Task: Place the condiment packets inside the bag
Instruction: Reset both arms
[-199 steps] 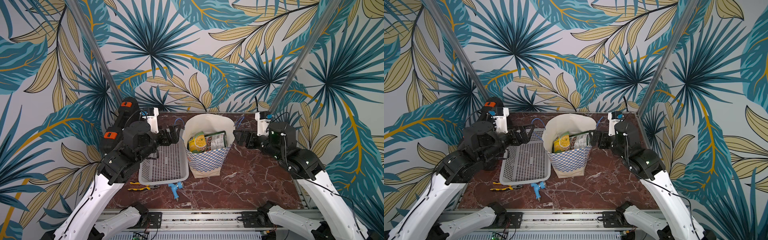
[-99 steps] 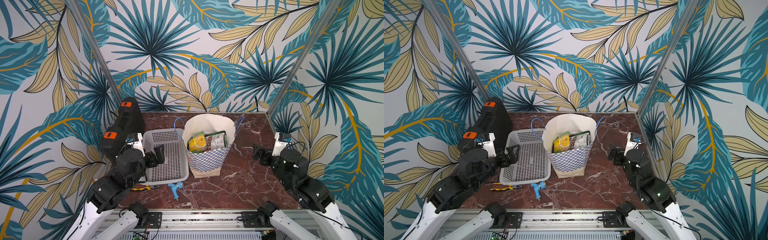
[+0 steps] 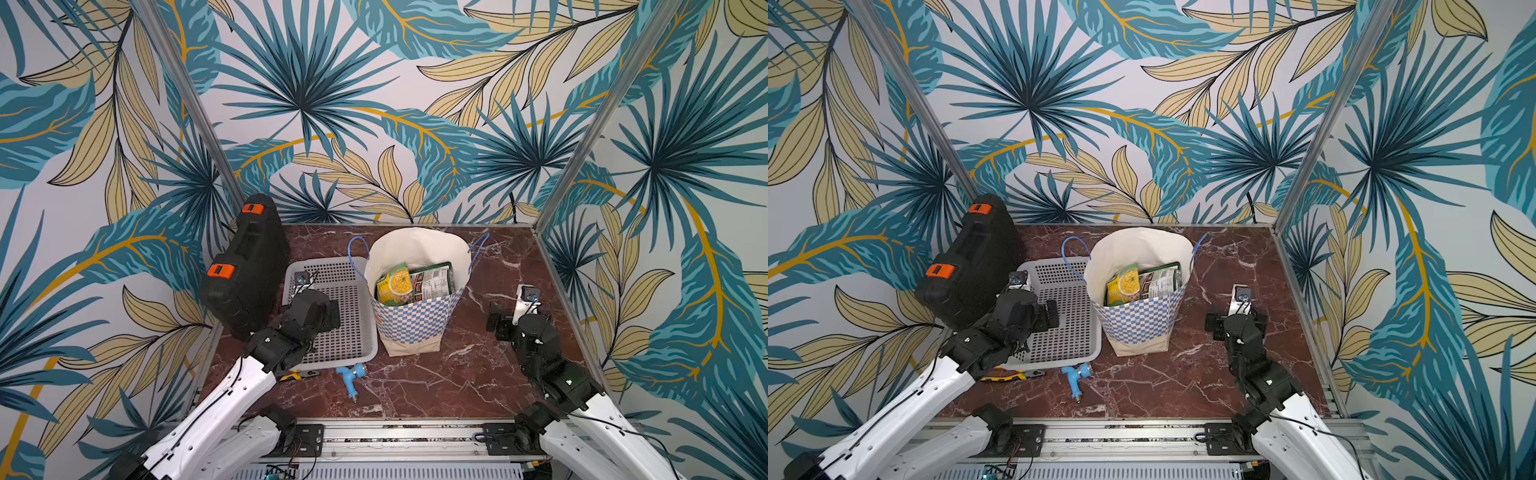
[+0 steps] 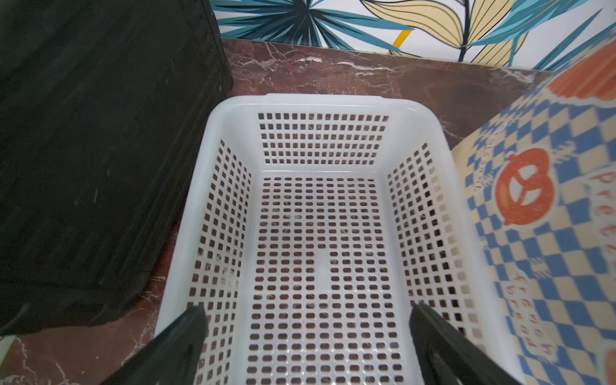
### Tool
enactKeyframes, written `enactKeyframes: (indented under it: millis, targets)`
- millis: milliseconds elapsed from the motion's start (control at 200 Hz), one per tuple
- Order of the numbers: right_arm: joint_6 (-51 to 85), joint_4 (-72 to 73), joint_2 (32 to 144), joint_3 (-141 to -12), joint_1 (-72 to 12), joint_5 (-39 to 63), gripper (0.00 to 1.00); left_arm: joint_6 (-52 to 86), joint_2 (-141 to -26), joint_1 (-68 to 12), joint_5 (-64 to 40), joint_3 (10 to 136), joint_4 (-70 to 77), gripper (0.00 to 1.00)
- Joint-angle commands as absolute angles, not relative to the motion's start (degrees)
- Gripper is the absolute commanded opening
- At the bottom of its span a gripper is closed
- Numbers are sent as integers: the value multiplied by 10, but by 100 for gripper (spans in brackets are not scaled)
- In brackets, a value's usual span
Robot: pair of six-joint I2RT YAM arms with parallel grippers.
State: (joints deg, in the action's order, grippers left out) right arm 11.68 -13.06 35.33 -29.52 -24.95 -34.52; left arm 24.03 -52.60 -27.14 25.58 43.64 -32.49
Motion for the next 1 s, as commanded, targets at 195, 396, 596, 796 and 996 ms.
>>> enactKeyframes:
  millis: [195,396,596,796,996]
  targets:
    - [125,86,439,-226,-103,-247,100,101,-597,-135,163,360,-100,100]
    - [118,224,537,-201,-45,-210,99,73,-638,-71,116,325,7,100]
    - [111,349,638,-193,-21,-211,100,19,-638,-62,73,246,174,100]
    - [78,438,718,-186,-13,-212,100,-21,-637,-45,68,146,371,100]
    - [72,553,791,-163,-11,-210,99,-30,-698,-30,30,142,460,100]
